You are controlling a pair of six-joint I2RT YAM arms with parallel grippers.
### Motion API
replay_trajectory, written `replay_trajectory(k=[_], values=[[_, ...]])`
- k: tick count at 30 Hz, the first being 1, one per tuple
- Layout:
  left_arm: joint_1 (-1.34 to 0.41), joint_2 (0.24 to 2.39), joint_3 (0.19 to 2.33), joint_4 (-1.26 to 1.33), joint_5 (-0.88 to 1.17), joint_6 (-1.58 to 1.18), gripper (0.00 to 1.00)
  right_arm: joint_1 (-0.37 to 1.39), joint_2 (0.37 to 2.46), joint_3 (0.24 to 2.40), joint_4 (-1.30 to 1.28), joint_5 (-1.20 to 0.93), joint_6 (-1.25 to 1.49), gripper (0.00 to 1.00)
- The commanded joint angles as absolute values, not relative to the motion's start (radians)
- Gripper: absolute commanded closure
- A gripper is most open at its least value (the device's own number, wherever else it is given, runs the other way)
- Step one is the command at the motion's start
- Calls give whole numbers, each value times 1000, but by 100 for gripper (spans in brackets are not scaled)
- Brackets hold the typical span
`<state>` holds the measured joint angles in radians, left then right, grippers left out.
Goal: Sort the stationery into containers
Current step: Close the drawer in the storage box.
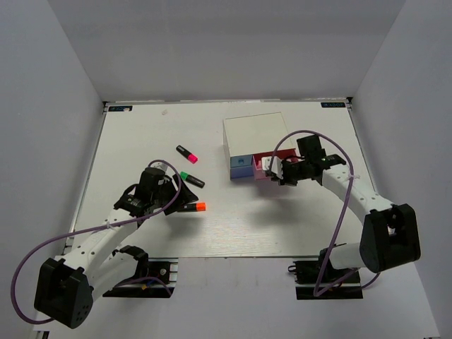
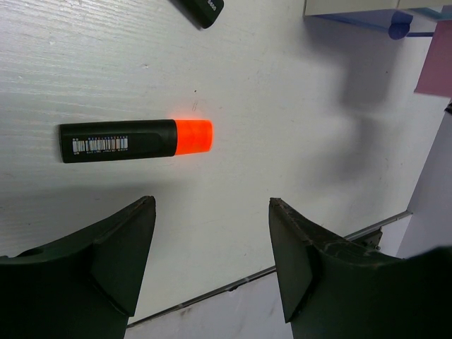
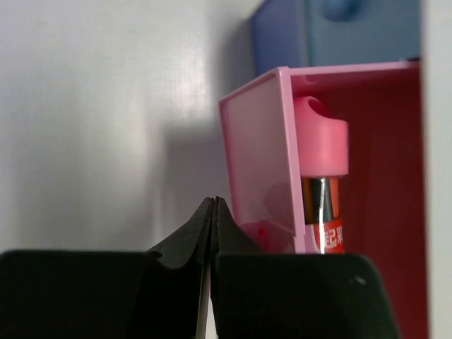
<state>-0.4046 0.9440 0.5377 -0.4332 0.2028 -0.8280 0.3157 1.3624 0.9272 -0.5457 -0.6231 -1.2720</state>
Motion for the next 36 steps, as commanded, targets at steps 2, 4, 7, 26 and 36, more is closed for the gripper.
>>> replay_trajectory(k=[2, 4, 7, 26, 36], values=[[-410, 949, 555, -420, 215, -821, 25, 341, 1315, 881, -159, -493, -1057, 100], [-410, 950, 555, -420, 215, -821, 25, 356, 1319, 870, -114, -428, -1007, 100], [-410, 959, 555, -420, 215, -821, 25, 376, 1331, 861, -31, -378, -973, 100], [-410, 940, 537, -430, 206, -821, 25, 469, 1306, 755, 166, -291, -898, 100], [-410, 940, 537, -430, 206, -821, 25, 468, 1160, 631, 207, -351, -850, 76]])
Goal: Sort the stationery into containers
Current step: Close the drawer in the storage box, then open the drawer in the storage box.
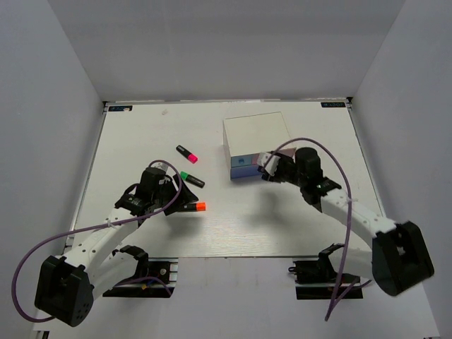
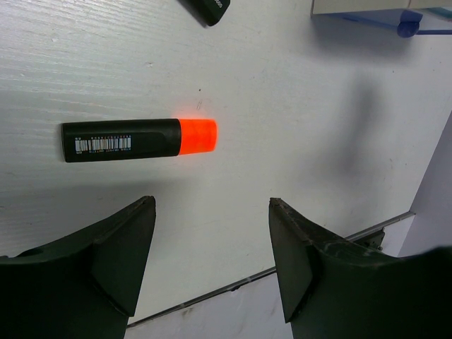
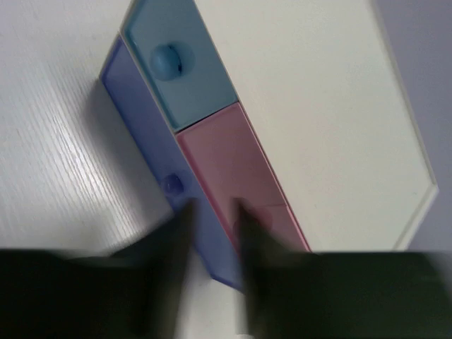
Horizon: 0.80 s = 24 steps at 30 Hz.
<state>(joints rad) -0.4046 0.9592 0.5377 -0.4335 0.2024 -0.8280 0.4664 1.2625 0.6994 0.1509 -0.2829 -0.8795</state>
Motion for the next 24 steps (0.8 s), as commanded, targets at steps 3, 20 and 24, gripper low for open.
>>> replay_trajectory(k=[3, 20, 24], values=[[-410, 931, 528, -430, 206, -821, 25, 474, 1022, 414, 418, -400, -752, 11], [-410, 911, 509, -429, 206, -830, 25, 476, 1284, 497, 454, -137, -8, 57], [-410, 901, 500, -430, 206, -830, 25, 477, 1331, 531, 492, -84, 104, 56]])
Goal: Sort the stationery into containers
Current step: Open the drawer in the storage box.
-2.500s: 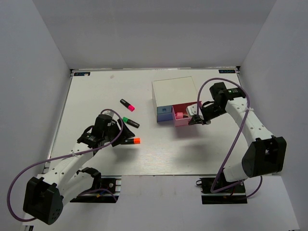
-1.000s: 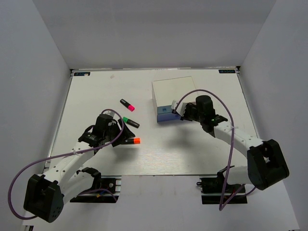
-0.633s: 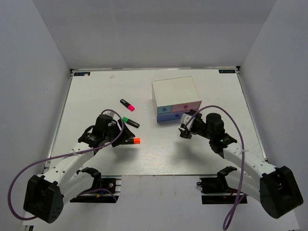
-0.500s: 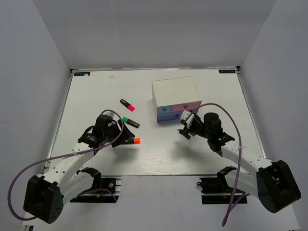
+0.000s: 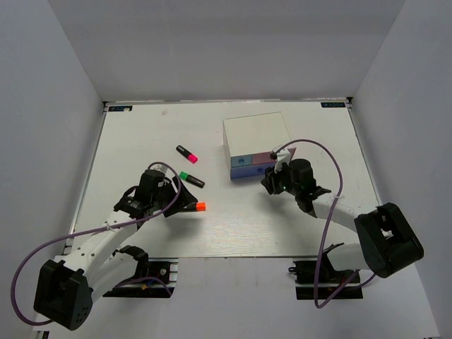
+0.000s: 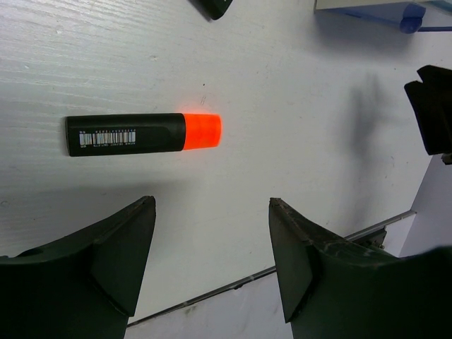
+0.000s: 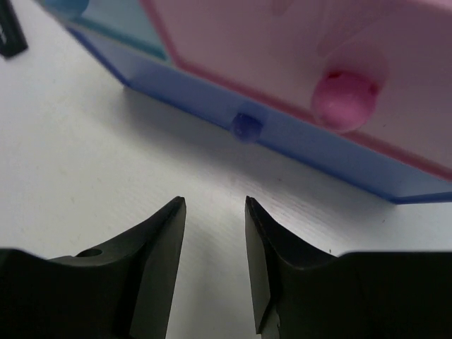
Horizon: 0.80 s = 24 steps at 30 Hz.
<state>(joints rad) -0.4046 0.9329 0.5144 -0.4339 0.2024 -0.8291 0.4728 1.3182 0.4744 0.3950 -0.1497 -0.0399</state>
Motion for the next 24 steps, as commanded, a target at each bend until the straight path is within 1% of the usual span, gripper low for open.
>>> replay_trajectory(k=[1, 9, 14, 18, 24], values=[[-410, 900, 500, -430, 206, -830, 25, 477, 1342, 531, 495, -66, 113, 54], [-410, 899, 491, -430, 206, -830, 25, 480, 1394, 516, 595, -6, 235, 53], [-410, 911, 491, -419, 206, -830, 25, 483, 1400, 515, 586, -14, 244, 45], [-410, 933, 491, -396, 215, -830, 25, 477, 1425, 529, 546, -69, 342, 45], [-410, 963, 511, -377, 233, -830, 25, 480, 1447, 537, 525, -37, 475, 46]])
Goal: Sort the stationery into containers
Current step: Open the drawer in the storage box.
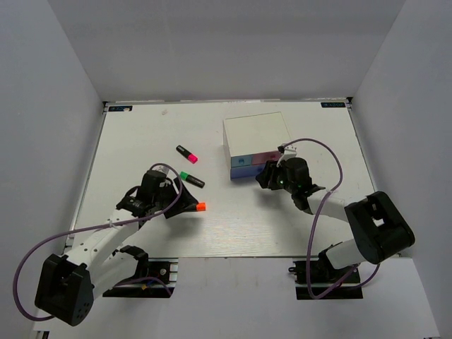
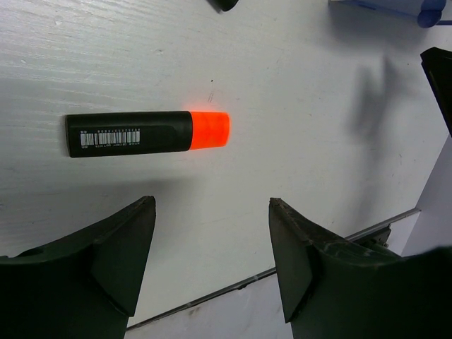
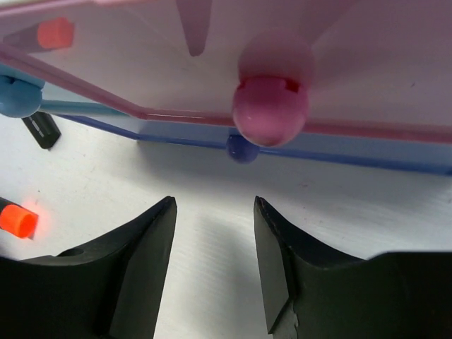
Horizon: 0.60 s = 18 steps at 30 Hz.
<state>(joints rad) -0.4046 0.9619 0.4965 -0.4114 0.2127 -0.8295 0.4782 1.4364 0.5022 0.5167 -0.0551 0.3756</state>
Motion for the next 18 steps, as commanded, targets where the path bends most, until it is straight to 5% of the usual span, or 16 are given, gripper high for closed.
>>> replay_trajectory(k=[1, 13, 18], values=[[-410, 963, 511, -377, 233, -830, 25, 477, 1450, 538, 526, -34, 489, 46], [-410, 833, 462, 81, 362, -842, 25, 474, 1482, 511, 581, 78, 555, 50], [-410, 948, 515, 139, 405, -833, 25, 474, 1500, 509, 623, 101, 566, 53]])
